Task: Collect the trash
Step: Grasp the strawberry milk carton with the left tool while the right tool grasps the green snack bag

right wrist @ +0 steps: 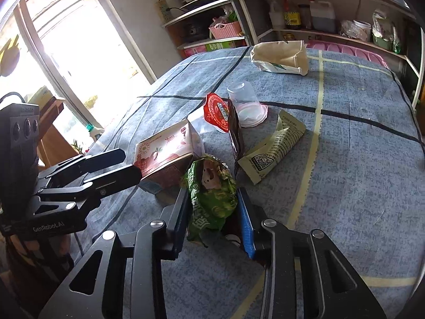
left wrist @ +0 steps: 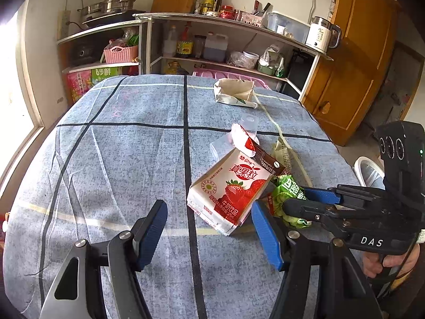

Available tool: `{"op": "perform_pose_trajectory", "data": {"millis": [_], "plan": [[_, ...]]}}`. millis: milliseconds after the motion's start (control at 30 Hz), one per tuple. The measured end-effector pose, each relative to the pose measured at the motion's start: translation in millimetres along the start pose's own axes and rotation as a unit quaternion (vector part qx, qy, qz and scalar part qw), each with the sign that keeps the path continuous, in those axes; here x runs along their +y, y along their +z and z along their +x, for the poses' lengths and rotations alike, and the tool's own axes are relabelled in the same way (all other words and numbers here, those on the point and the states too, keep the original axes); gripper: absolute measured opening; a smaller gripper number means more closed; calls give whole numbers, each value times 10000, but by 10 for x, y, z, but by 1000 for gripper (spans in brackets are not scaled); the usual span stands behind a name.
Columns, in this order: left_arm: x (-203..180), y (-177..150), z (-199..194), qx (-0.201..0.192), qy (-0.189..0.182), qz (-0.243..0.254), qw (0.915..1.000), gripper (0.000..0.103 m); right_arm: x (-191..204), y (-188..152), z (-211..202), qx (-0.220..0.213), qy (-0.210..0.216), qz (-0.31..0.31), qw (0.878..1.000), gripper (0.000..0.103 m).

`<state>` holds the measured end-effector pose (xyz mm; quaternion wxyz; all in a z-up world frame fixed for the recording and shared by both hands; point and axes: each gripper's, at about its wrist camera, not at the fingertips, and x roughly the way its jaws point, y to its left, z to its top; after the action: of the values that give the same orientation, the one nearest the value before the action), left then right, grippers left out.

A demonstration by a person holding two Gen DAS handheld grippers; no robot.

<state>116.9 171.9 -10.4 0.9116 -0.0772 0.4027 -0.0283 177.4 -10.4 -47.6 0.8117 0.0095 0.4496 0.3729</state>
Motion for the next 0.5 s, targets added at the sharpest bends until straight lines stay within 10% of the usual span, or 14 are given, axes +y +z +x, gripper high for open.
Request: {"op": "perform_pose_trajectory", "data": {"millis": [500], "plan": [[-221,270,287,235,-133,934,9953,71,-245,-95,-440,-534,18,598,9968,32]]}}
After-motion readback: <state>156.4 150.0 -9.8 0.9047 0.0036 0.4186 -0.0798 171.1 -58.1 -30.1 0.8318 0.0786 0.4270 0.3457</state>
